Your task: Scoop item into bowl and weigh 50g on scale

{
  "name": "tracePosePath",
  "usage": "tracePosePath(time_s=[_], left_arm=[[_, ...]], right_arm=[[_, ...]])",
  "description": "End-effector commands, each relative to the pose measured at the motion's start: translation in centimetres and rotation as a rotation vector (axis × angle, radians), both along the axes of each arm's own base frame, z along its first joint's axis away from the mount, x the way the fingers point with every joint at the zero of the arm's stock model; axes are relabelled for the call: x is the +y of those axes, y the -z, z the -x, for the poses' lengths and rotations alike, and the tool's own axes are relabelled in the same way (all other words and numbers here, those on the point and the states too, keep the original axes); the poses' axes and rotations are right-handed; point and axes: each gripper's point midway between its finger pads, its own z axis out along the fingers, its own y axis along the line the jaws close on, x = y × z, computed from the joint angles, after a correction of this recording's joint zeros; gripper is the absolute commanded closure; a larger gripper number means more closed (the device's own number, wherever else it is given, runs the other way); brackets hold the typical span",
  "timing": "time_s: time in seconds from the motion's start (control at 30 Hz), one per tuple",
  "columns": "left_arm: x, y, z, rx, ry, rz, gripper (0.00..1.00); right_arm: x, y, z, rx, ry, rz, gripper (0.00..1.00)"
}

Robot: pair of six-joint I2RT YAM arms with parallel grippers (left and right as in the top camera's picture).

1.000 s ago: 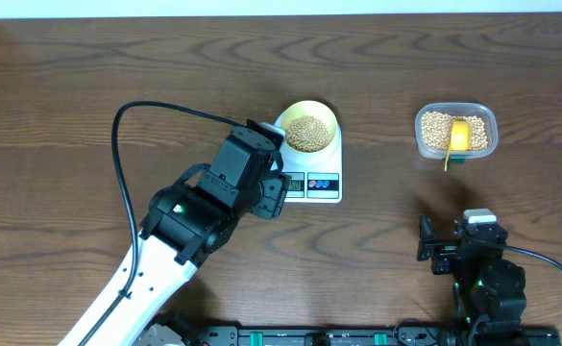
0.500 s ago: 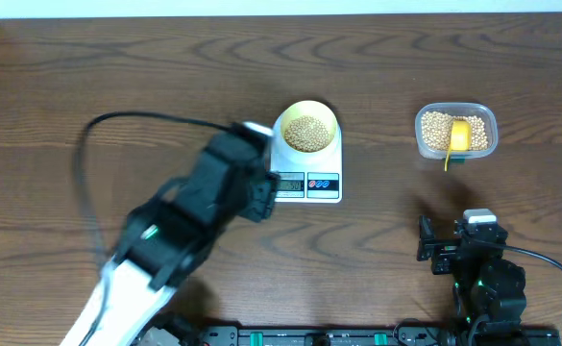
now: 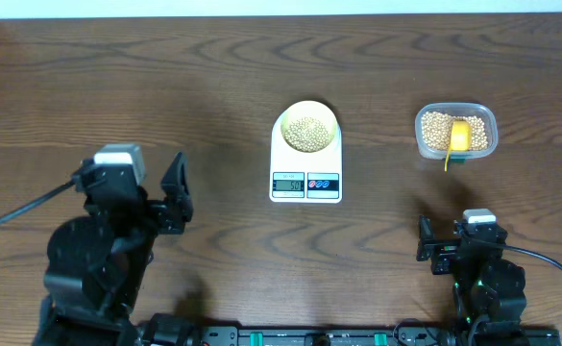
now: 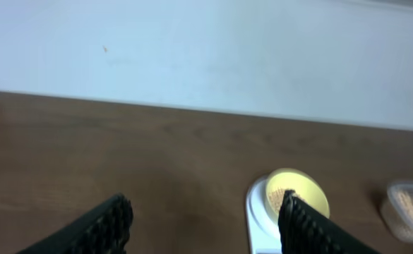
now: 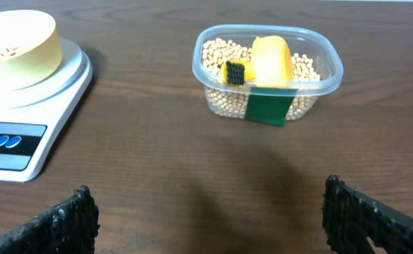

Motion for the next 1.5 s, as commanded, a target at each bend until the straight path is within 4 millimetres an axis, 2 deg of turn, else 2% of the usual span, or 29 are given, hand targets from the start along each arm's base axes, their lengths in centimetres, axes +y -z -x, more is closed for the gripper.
tracePosePath(time_s=[0.0,0.1,0.27,0.43,0.67,1.0,1.47], left_arm=[[0.5,1.5,0.3,-0.051,-0.007,0.021,0.31],[0.9,2.7,0.3,-0.120,-0.015,0.033,0.31],[1.9,5.9,-0.1,-0.182,-0.056,0.037,0.31],[3.1,9.7,-0.6,-0.174,-0.104,0.032,0.31],[3.7,12.8,-0.7,-0.187,-0.128,0.031,0.31],[3.6,16.0,-0.4,-0.184,-0.126,0.039,0.31],[3.2,18.7,-0.4,-0.162,-0.103,0.042,0.31]], right_arm=[[0.0,0.0,0.0,-0.005,-0.007,0.011,0.01],[0.0,0.0,0.0,-0.005,-0.007,0.011,0.01],[0.0,0.0,0.0,-0.005,-0.007,0.011,0.01],[0.0,0.0,0.0,-0.005,-0.007,0.011,0.01],[0.0,0.0,0.0,-0.005,-0.007,0.011,0.01],[0.0,0.0,0.0,-0.005,-0.007,0.011,0.01],[0.0,0.0,0.0,-0.005,-0.007,0.011,0.01]])
